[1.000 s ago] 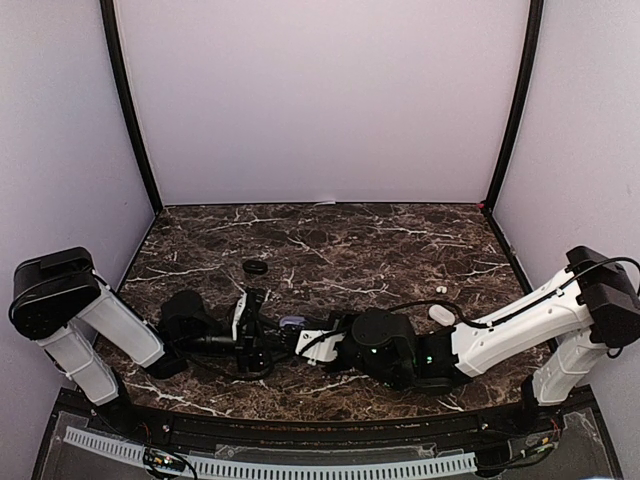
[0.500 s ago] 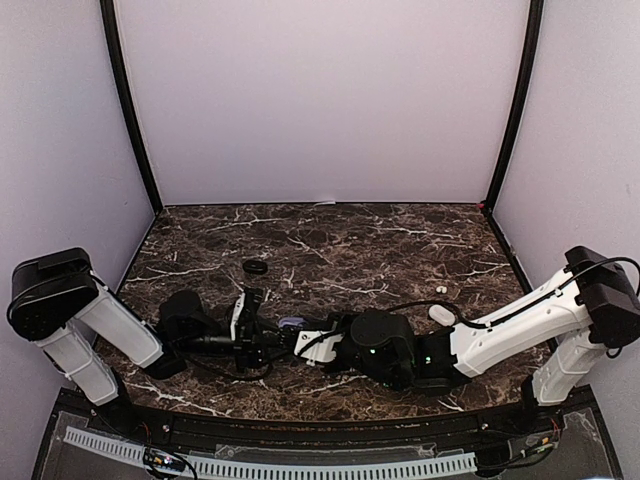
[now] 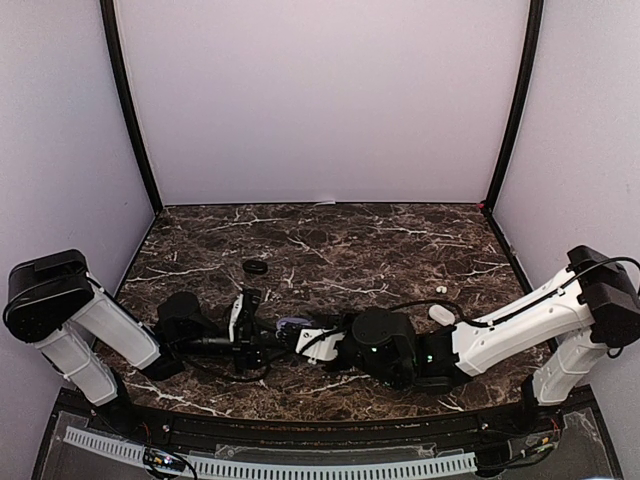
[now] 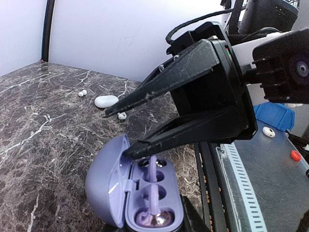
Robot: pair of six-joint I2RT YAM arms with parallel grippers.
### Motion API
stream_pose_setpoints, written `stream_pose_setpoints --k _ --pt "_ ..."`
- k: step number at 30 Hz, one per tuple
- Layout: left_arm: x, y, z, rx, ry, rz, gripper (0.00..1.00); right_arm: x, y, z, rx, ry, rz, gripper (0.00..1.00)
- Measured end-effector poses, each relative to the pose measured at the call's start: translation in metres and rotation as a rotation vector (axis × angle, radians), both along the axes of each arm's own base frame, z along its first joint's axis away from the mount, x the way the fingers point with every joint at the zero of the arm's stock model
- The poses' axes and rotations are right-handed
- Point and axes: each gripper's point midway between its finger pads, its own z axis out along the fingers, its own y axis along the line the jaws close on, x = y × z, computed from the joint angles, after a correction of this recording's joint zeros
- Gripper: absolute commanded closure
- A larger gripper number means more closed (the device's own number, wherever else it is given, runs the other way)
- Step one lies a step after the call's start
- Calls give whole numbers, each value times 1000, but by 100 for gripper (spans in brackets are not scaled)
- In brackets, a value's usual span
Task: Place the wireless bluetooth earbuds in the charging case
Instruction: Pass from the right arm to the left, then close the charging case with the earbuds.
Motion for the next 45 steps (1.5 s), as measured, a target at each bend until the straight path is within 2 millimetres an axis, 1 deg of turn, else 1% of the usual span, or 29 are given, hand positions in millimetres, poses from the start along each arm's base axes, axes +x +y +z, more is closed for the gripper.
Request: stream_pose_setpoints --k 2,5,9,11,13,15,16,18,21,22,26,32,38,42,45 --pt "0 1 1 0 -2 4 80 -1 -4 3 7 4 -1 73" --pt "1 1 2 0 -9 12 80 -1 -11 14 45 25 0 73" --pt "2 3 2 8 -12 20 80 2 -20 28 115 107 19 73" --pt "2 3 2 10 -14 21 80 10 -27 36 170 176 21 73" --pt "1 3 4 9 -17 21 80 24 -35 42 228 258 16 74" --pt "1 4 5 9 -19 19 80 39 -43 42 281 345 -4 79" --pt "0 4 6 9 -19 18 80 48 -48 38 300 391 -24 82" --pt "0 4 7 9 -19 15 80 59 -53 24 316 480 -56 88" --pt "-2 5 9 7 -20 11 80 68 -57 -4 328 619 -110 93" --pt "-2 5 9 6 -21 10 80 67 -57 -10 327 646 -112 99" --pt "-2 5 12 2 -25 9 80 53 -52 -34 342 794 -88 100" --pt "-2 2 15 1 -29 -2 80 36 -36 -50 357 937 -11 100" --pt "-3 3 15 8 -32 -6 80 23 -23 -67 349 1047 44 100" --pt "-3 3 14 13 -32 -7 80 20 -12 -66 366 1088 88 100" --pt "-4 3 13 16 -30 -10 81 19 -4 -57 389 1100 127 100"
